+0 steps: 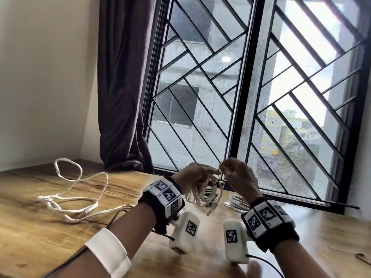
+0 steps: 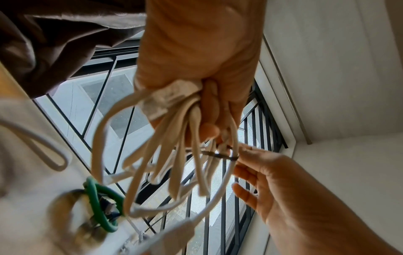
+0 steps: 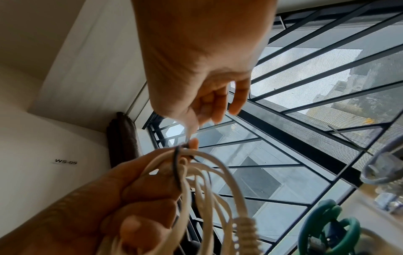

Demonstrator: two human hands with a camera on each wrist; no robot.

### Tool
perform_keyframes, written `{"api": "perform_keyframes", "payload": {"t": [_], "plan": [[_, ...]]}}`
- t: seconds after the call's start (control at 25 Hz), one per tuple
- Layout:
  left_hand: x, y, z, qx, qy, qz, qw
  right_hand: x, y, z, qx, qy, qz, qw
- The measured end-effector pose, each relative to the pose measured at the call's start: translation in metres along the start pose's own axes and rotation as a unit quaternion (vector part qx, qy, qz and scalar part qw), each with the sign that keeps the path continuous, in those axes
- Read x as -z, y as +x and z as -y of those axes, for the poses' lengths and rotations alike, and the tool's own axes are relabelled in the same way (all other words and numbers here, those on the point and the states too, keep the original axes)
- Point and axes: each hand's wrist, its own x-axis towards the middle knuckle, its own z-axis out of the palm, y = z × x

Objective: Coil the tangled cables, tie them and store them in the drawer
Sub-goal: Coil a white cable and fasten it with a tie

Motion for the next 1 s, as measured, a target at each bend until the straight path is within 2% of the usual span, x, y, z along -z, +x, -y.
{"api": "perform_keyframes", "payload": {"t": [0.16,0.24,0.28,0.36,0.44,0.56,0.68,0.76,0.88,1.0], "plan": [[-0.007,-0.002,-0.001,0.038,0.036,0.041,0.998,0.008,0.006,-0.023,-0.138,0.040,-0.113,0.983],[-0.009,-0.002,0.000,0.047,0.040,0.041,0.997,0.006,0.007,-0.027,-0.146,0.114,-0.129,0.974],[-0.008,-0.001,0.001,0.049,0.033,0.038,0.998,0.004,0.006,-0.026,-0.129,0.191,-0.114,0.966],[-0.005,-0.001,0.000,0.055,0.006,0.034,0.998,-0.001,0.001,-0.018,-0.083,0.337,-0.028,0.937],[-0.002,-0.002,-0.001,0.059,-0.026,0.030,0.997,-0.004,-0.003,-0.011,-0.048,0.396,0.061,0.915],[0.000,-0.002,-0.002,0.064,-0.066,0.027,0.995,-0.003,-0.003,-0.011,-0.048,0.436,0.085,0.894],[0.001,-0.002,-0.003,0.062,-0.082,0.035,0.994,-0.002,-0.005,-0.014,-0.037,0.408,0.096,0.907],[0.000,-0.002,-0.004,0.069,-0.084,0.049,0.993,-0.004,-0.004,-0.013,-0.032,0.373,0.077,0.924],[-0.006,-0.003,-0.002,0.075,-0.075,0.088,0.990,-0.003,0.002,-0.011,-0.052,0.263,-0.039,0.963],[-0.011,-0.004,-0.002,0.065,-0.062,0.106,0.990,-0.002,0.003,-0.014,-0.091,0.243,-0.130,0.957]]}}
